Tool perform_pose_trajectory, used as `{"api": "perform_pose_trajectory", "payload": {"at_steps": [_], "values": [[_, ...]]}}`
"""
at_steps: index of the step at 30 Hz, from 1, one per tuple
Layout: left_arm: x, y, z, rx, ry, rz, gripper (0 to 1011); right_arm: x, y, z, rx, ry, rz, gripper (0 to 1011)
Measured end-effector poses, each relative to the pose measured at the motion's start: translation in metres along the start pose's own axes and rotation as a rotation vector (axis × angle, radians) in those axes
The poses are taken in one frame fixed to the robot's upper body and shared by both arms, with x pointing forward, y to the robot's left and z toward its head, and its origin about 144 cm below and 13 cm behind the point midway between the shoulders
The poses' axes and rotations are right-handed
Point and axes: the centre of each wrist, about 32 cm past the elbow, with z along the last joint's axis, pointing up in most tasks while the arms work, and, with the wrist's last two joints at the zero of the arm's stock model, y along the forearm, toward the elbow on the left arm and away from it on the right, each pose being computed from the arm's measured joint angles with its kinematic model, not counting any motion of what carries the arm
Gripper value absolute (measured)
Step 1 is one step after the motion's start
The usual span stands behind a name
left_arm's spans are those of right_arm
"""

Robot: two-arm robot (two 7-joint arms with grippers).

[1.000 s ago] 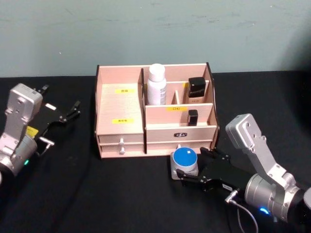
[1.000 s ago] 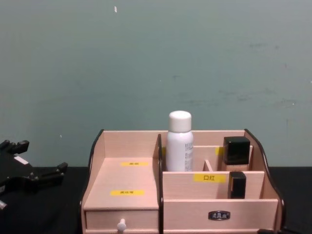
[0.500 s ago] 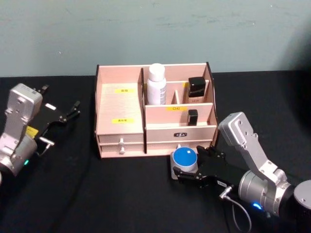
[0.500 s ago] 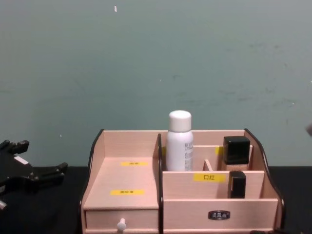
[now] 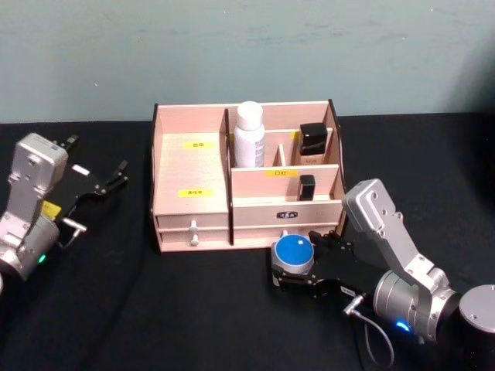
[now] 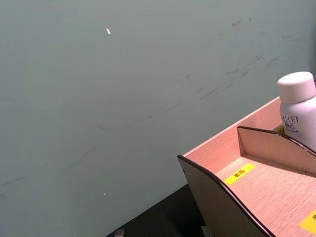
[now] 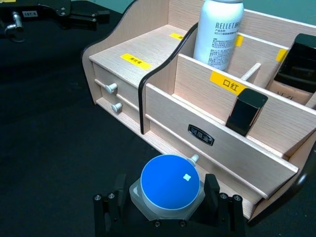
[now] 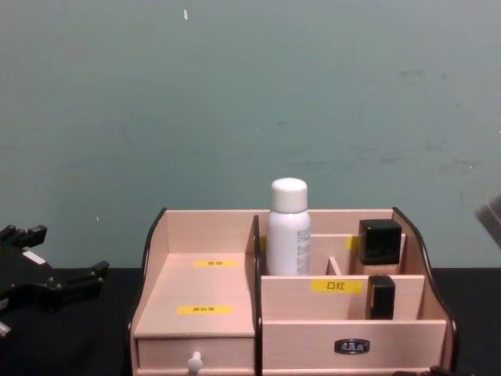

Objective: Pick up the facial cleanser and watermelon frost from the table and place them into the tiered storage box.

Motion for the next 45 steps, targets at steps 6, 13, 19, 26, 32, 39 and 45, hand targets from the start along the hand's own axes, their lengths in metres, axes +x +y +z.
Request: {"api": "perform_pose_trajectory", "payload": {"at_steps": [6,13,19,26,32,39,45], "values": [[0.0,0.0,0.0,0.0,0.0,0.0,1001,-0.0012,0.0013,0.0003,-0.005,-0.012,-0.003,1003],[0.0,0.0,0.0,0.0,0.0,0.0,1001,-0.0015,0.0016,0.0005,-0.008,-0.014,-0.005,1003],[0.0,0.0,0.0,0.0,0.0,0.0,1001,-0.0014,0.0015,0.0004,-0.008,-0.014,-0.006,1003],[0.0,0.0,0.0,0.0,0.0,0.0,1001,-0.0012,0.0013,0.0002,-0.008,-0.012,-0.006,1002],[0.0,0.0,0.0,0.0,0.0,0.0,1001,-0.0011,0.0011,0.0002,-0.008,-0.012,-0.006,997],[0.0,0.0,0.0,0.0,0.0,0.0,1001,-0.0011,0.0011,0.0003,-0.007,-0.011,-0.006,881],[0.0,0.0,0.0,0.0,0.0,0.0,1001,-0.0011,0.0011,0.0003,-0.007,-0.011,-0.005,708]]}}
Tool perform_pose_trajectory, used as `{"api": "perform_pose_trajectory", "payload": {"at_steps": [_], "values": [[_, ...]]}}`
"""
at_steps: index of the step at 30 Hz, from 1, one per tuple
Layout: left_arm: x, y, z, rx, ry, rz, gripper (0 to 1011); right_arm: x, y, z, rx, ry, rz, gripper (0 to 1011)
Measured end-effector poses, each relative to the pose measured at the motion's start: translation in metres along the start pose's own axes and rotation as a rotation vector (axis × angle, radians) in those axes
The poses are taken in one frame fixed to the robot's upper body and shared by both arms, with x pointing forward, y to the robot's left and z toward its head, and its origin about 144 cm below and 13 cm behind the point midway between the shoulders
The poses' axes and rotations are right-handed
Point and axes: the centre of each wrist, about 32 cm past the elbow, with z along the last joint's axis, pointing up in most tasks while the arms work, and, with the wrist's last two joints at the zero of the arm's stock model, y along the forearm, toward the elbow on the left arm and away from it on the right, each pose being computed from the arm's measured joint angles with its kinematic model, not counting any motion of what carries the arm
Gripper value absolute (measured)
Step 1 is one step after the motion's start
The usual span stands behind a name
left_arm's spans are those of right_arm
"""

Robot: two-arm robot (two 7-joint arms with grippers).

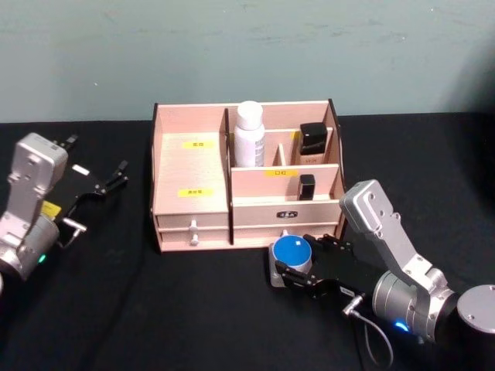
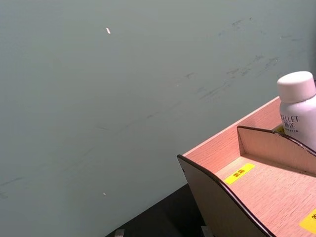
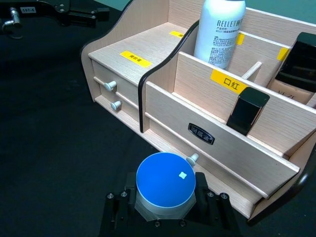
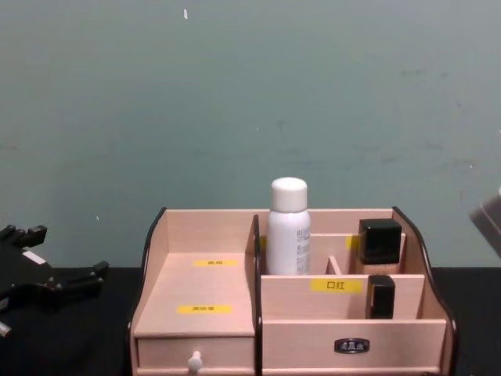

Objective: Pick up the facial cleanser and watermelon frost from the table and place them into the tiered storage box.

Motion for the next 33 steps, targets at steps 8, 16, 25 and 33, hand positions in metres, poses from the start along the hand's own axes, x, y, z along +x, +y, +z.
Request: {"api": "perform_pose_trajectory", "payload": {"at_steps": [8,16,25,33], "values": [[0.0,0.0,0.0,0.0,0.0,0.0,1001,0.0,0.0,0.0,0.0,0.0,0.0,705],[0.0,0.0,0.0,0.0,0.0,0.0,1001,0.001,-0.001,-0.001,0.007,0.005,0.005,705],[0.0,0.0,0.0,0.0,0.0,0.0,1001,0.0,-0.008,0.011,0.061,-0.007,0.038,705],[0.0,0.0,0.0,0.0,0.0,0.0,1001,-0.01,-0.01,0.037,0.119,-0.02,0.097,706]]}}
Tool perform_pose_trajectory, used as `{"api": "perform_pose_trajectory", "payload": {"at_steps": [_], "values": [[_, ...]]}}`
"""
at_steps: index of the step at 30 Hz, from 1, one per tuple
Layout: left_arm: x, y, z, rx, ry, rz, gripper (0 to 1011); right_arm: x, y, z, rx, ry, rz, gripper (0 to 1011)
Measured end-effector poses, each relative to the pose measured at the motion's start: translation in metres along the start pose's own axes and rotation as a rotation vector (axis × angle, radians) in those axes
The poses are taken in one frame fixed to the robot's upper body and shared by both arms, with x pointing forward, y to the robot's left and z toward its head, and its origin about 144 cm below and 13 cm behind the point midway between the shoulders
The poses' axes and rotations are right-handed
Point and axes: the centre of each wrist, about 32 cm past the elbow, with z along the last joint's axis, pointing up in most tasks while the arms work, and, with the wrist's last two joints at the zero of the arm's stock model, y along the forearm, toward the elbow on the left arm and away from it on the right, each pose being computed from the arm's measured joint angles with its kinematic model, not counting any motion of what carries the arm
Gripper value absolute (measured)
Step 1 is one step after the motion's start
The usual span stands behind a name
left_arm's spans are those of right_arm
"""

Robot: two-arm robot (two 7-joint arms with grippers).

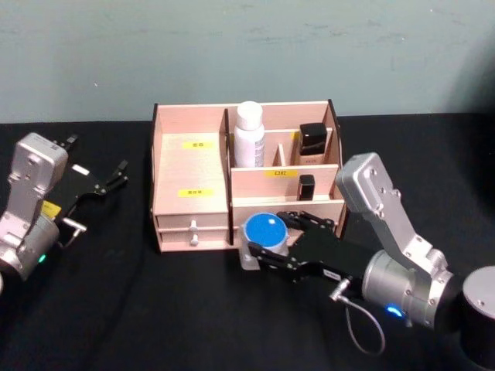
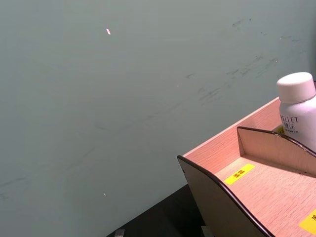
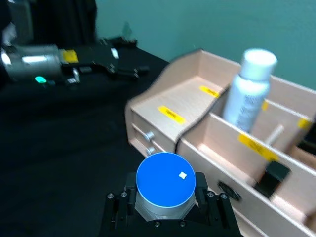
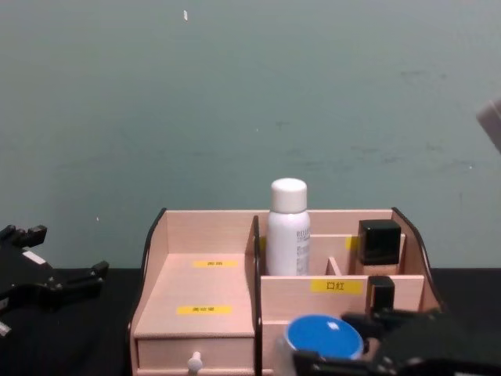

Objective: Pick up the facial cleanser and watermelon frost from the table and place them into the tiered storage box.

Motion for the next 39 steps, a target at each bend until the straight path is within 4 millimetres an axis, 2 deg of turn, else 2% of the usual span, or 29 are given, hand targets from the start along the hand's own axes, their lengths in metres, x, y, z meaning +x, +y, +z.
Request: {"api": "perform_pose_trajectory", "payload": {"at_steps": [12,18,39], "values": [[0.0,0.0,0.0,0.0,0.0,0.0,1001,-0.004,0.03,0.04,0.062,-0.041,0.055,706],[0.0,0.0,0.0,0.0,0.0,0.0,1001,0.002,0.054,0.056,0.083,-0.057,0.051,706],[0.0,0.0,0.0,0.0,0.0,0.0,1001,0.02,0.11,0.062,0.045,-0.066,-0.017,705]]}}
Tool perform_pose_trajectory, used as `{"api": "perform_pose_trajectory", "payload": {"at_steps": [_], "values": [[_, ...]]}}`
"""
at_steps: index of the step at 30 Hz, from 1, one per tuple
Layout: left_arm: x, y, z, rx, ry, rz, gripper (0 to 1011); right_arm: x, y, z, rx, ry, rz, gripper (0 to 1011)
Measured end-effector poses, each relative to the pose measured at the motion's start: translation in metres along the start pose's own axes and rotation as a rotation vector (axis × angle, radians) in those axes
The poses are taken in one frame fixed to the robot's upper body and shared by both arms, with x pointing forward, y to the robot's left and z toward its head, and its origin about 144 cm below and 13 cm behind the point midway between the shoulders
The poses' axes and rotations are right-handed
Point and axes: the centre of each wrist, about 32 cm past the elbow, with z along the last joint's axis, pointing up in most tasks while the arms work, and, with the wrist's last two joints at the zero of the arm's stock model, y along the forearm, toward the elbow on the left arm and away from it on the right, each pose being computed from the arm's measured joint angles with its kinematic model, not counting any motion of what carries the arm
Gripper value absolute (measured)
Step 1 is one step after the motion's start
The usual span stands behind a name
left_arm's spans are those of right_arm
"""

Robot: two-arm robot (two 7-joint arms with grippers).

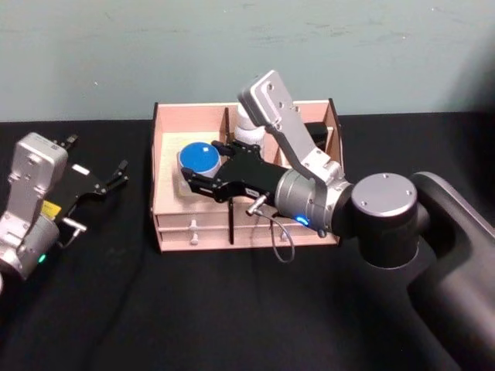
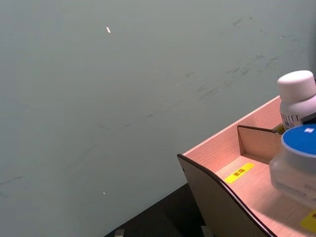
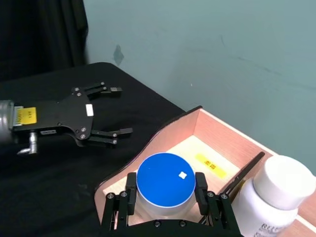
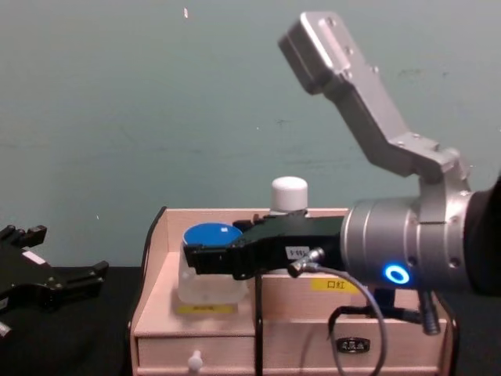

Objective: Pick up the facial cleanser and watermelon frost from the table and place them into the tiered storage box.

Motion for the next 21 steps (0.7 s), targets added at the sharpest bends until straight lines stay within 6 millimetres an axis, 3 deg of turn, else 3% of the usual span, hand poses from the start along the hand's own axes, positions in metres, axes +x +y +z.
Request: {"api": "perform_pose_trajectory", "payload": {"at_steps": [21], "values": [[0.0,0.0,0.0,0.0,0.0,0.0,1001,0.005,0.019,-0.001,-0.027,0.014,-0.018,705]]}}
